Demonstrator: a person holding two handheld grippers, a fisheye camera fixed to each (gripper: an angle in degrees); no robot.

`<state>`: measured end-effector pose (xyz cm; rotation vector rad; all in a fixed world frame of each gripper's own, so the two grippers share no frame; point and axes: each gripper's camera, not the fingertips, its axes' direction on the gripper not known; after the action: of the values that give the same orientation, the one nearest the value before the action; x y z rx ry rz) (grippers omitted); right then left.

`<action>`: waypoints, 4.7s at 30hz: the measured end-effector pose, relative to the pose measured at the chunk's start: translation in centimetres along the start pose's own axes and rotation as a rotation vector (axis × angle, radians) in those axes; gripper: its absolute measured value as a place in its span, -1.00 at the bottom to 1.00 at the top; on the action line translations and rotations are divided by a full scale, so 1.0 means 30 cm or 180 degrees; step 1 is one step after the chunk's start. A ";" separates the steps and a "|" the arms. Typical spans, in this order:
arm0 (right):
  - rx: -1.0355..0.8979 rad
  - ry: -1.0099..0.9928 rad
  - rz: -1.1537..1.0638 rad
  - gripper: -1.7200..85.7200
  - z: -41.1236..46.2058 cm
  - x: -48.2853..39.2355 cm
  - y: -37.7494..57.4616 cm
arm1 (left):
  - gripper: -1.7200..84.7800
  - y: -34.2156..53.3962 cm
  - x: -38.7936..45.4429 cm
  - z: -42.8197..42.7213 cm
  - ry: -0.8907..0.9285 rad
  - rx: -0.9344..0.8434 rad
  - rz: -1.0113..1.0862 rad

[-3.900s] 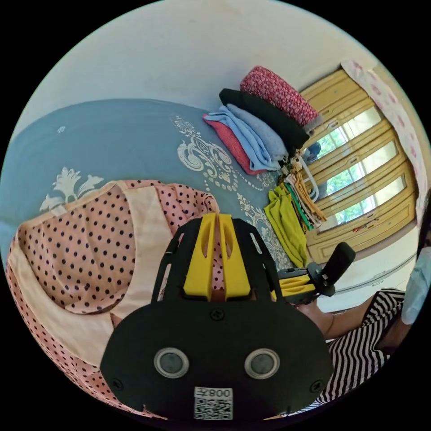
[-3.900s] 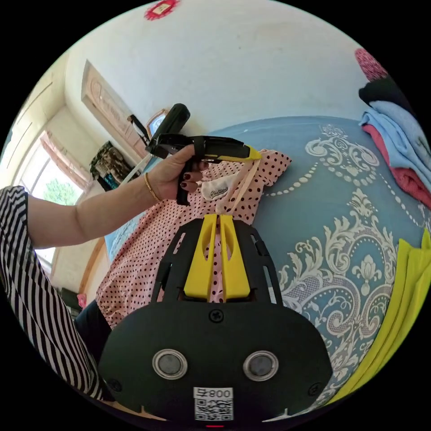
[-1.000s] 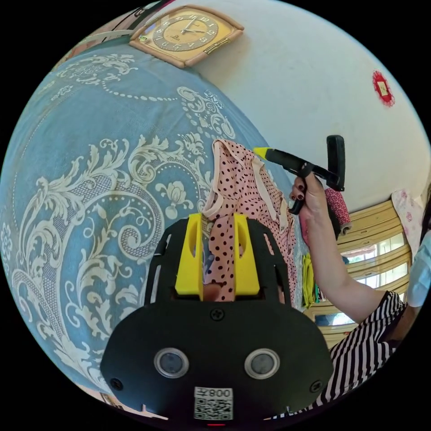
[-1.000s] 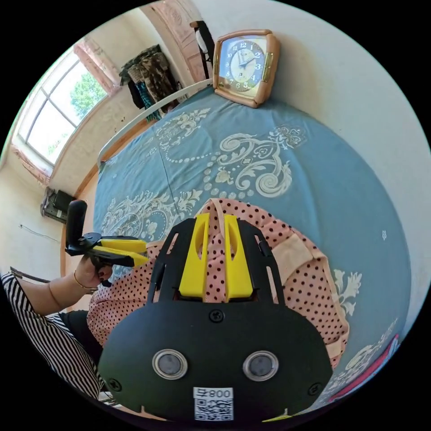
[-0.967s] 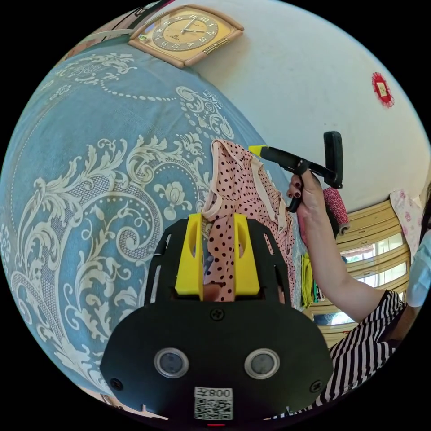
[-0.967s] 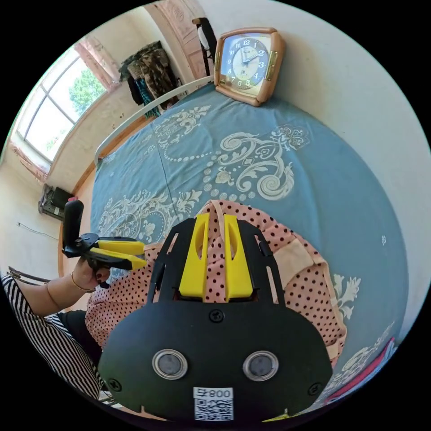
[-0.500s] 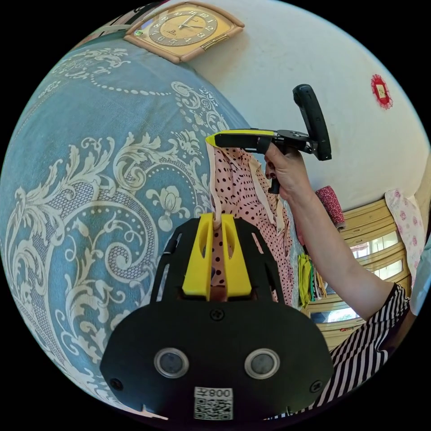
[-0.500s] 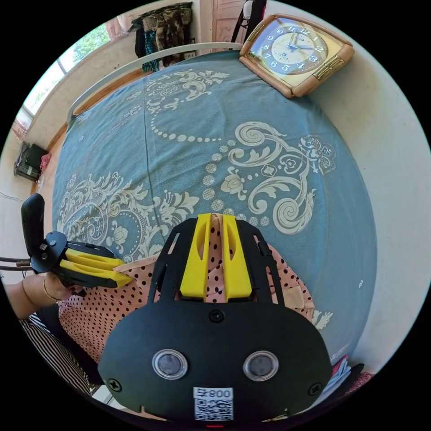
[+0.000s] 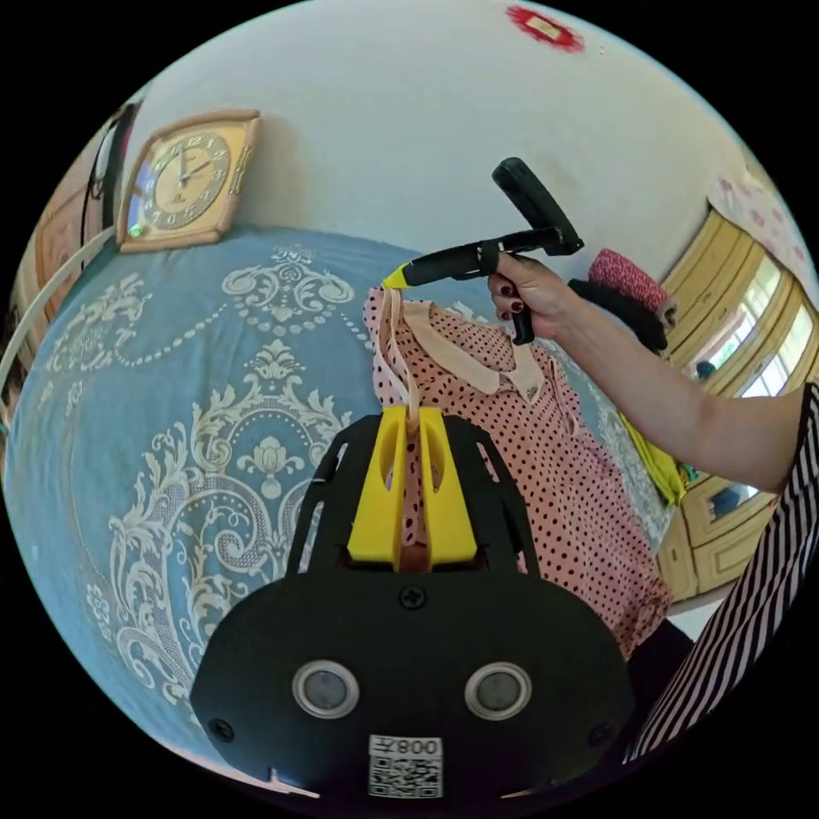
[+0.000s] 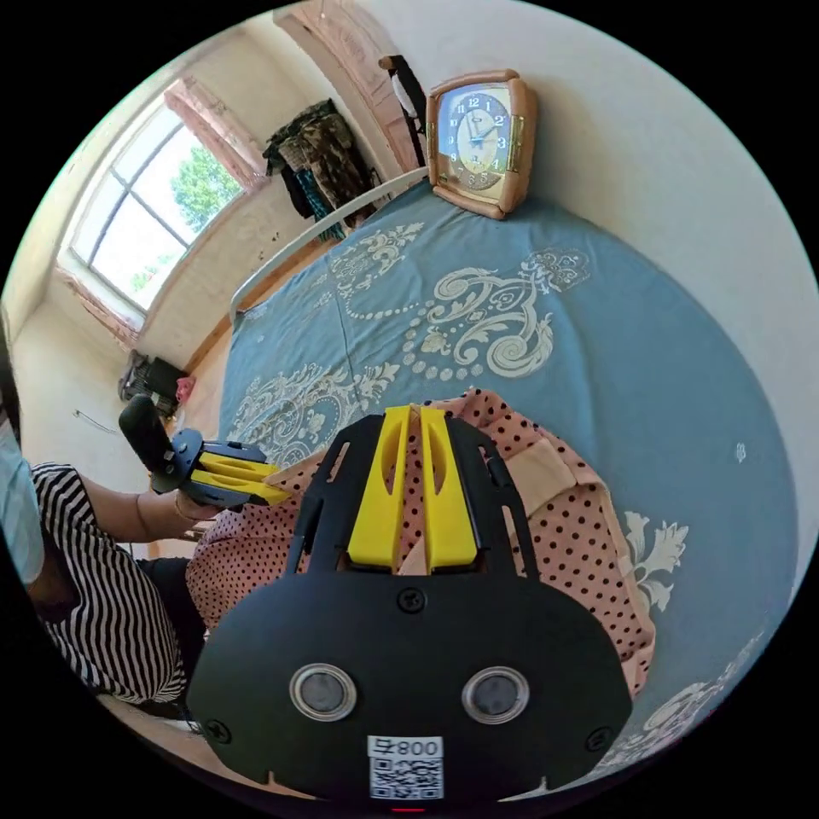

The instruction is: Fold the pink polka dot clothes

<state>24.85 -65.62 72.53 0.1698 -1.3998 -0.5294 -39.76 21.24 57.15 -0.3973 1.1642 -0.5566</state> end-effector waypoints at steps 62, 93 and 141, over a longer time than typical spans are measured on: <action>0.1002 -0.0712 0.3211 -0.80 -1.135 -0.681 1.781 | -0.66 0.872 -0.560 -0.338 0.1012 -0.0961 -0.1650; 0.1300 -0.2017 0.3878 -0.92 -1.258 -1.274 2.253 | -0.89 1.296 -0.816 -0.397 0.2093 -0.1257 -0.2339; 0.2198 -0.1862 0.2649 -0.96 -1.851 -1.840 2.144 | -0.92 0.836 -0.392 -0.967 0.2692 -0.0258 -0.1449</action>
<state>90.43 4.55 40.26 -0.0357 -2.0092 0.6635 -65.15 48.10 41.56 -0.5203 1.9266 -1.1411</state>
